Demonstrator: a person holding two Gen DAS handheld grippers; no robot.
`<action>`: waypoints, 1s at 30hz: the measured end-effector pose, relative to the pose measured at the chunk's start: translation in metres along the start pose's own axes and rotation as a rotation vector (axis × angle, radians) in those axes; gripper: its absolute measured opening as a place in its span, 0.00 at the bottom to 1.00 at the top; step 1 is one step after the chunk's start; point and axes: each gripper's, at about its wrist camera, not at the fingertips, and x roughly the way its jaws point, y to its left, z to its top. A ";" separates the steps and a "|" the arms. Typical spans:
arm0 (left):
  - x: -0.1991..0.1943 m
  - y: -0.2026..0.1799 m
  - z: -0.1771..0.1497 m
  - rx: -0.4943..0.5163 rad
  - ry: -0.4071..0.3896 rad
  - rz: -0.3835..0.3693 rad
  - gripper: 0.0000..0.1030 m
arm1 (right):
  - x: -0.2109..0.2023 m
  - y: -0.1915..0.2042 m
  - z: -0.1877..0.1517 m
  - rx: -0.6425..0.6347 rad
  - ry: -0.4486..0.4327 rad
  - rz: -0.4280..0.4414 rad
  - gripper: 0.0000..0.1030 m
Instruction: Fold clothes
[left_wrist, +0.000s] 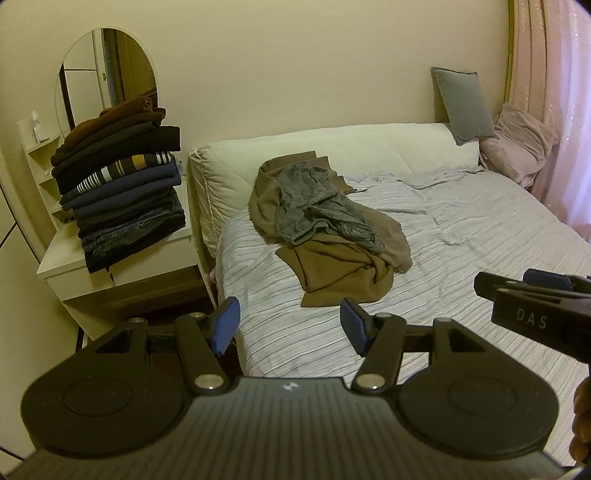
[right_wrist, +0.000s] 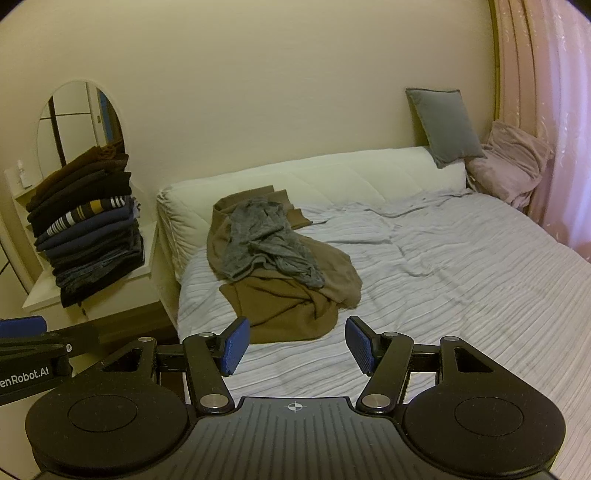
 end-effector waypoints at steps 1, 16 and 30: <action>-0.002 0.004 -0.001 0.000 0.000 -0.001 0.55 | 0.006 0.002 0.000 0.000 0.001 -0.001 0.59; 0.004 0.008 0.000 -0.015 -0.002 0.009 0.55 | 0.000 -0.001 -0.001 0.004 -0.013 0.011 0.59; 0.011 0.007 0.002 -0.019 0.009 0.000 0.55 | 0.004 -0.007 -0.002 0.019 -0.008 0.009 0.59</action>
